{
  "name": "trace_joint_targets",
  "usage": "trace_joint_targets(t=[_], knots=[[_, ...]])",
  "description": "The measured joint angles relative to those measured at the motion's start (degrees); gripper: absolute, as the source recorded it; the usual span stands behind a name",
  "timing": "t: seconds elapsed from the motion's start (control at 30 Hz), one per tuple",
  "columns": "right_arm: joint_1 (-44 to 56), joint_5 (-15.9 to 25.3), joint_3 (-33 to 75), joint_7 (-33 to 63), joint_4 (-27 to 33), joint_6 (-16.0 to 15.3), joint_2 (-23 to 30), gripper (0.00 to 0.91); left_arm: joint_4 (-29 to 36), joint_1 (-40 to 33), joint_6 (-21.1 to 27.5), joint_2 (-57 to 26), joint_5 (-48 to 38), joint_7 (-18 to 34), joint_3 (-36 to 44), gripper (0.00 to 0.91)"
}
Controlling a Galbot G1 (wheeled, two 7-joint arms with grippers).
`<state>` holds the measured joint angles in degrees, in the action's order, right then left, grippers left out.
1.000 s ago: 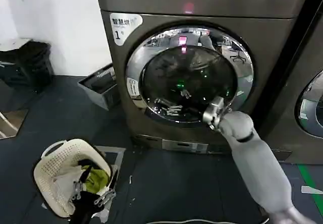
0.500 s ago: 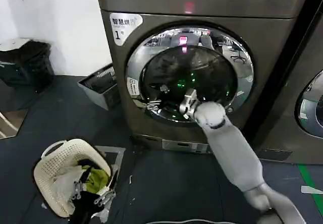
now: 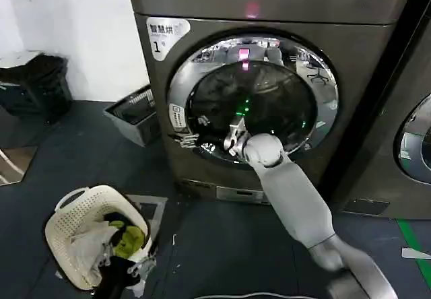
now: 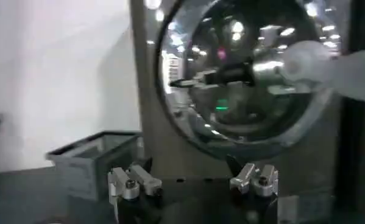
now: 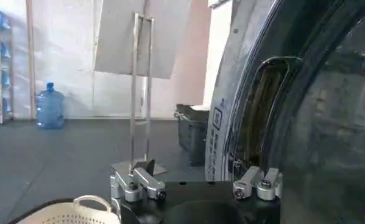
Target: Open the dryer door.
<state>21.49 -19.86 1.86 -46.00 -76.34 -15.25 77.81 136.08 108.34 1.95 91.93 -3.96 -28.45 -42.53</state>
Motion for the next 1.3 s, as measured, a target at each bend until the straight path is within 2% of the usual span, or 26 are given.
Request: trace_joint_targets(t=[0.17,0.27,0.43,0.6,0.77,0.9,1.07,1.3], knots=[[1.62,-0.81,-0.04,-5.36,-2.90,-0.76,-2.13,0.907,0.42,-1.77,1.67,-1.57,-6.56,-1.25,-2.44,0.907],[2.90,-2.47,0.24,-9.53,-5.02,-1.22,-3.45,0.907,0.23,-3.38,5.05,-3.09,-10.98,0.53,-4.55,0.907],[5.47,-3.66,1.11,-16.53,-8.85,-1.28,-5.97,0.907,-0.84,-6.53,6.08,-7.45,-16.45,1.29,-8.41,0.907],[7.90,-4.28,2.21,-23.24,-12.66,-1.36,-8.54,0.907,-4.72,-10.13,6.13,-15.08,-22.21,3.76,-9.97,0.907],[11.41,-7.05,4.07,-30.97,-16.97,-1.17,-11.90,0.907,-8.73,-14.49,8.44,-23.44,-31.46,8.38,-9.44,0.907],[14.22,-7.30,5.62,-34.88,-20.17,-0.64,-14.41,0.907,-12.13,-17.87,6.99,-29.20,-36.79,9.33,-8.08,0.907],[18.89,-8.30,8.43,-37.59,-24.12,1.59,-17.59,0.907,-16.49,-22.49,5.58,-35.71,-41.64,9.28,-5.23,0.907],[26.08,-11.34,15.25,-37.92,-27.27,5.96,-21.46,0.907,-23.06,-30.87,5.20,-41.75,-42.05,7.52,2.00,0.907]])
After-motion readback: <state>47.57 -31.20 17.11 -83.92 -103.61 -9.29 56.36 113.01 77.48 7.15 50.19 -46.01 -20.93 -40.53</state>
